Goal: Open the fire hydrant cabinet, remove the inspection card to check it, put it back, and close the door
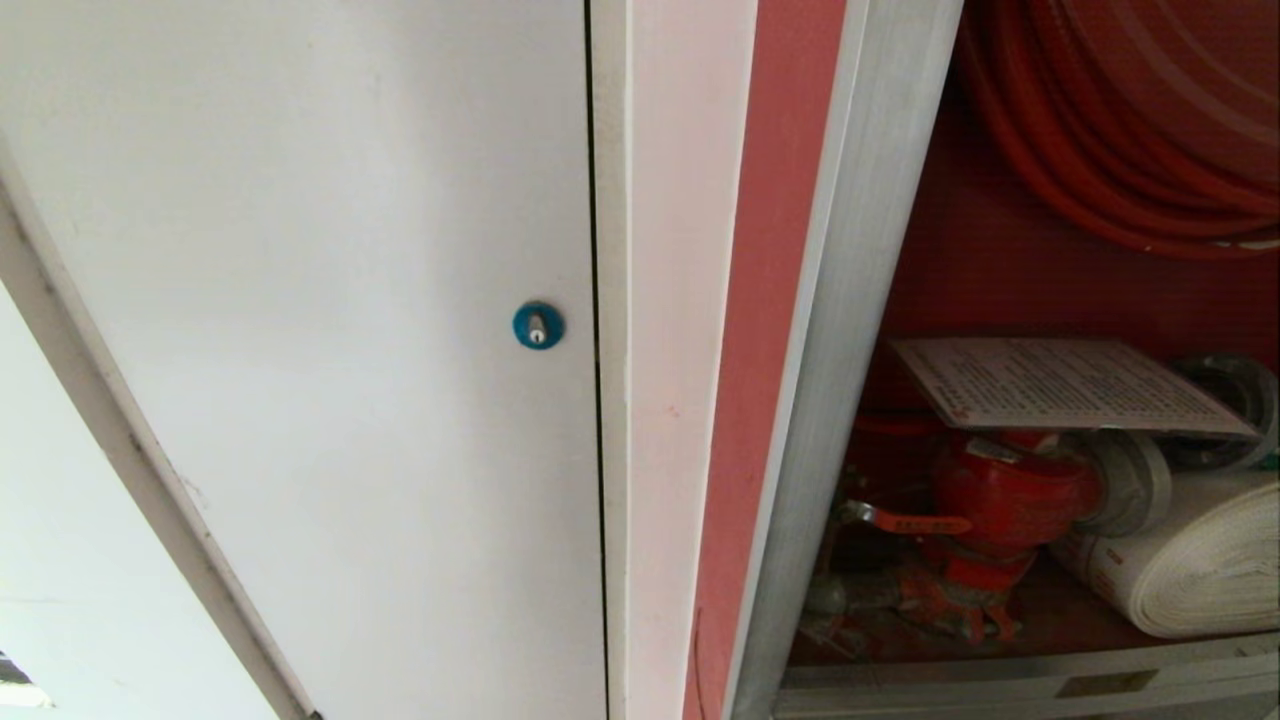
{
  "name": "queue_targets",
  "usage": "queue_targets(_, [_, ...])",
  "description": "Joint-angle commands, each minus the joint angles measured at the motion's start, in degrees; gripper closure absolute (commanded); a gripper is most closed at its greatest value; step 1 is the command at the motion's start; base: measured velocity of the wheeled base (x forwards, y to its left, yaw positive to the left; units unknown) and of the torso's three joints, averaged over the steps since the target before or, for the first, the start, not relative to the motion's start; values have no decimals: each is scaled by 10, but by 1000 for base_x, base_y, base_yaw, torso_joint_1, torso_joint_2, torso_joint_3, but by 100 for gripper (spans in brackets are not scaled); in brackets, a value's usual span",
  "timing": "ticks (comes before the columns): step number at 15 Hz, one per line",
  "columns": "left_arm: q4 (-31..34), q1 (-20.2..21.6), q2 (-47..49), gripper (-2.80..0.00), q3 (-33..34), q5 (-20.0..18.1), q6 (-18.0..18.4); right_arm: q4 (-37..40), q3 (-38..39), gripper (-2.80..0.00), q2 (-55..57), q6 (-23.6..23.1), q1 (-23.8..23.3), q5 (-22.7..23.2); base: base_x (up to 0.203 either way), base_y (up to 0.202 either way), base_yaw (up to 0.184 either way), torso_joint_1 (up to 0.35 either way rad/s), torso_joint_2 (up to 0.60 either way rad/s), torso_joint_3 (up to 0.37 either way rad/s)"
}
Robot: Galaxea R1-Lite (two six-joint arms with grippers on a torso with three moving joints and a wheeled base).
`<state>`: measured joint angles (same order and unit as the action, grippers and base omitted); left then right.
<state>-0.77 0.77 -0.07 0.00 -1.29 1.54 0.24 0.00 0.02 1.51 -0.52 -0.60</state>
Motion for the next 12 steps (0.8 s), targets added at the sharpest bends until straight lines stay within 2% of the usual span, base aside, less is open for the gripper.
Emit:
queue_targets(1, [0,0,1,0,4,0,0,0,1,0,-1,1,0,0,0,0,0,0,0,0])
queue_targets(12, [0,0,1,0,4,0,0,0,1,0,-1,0,0,0,0,0,0,0,0,0])
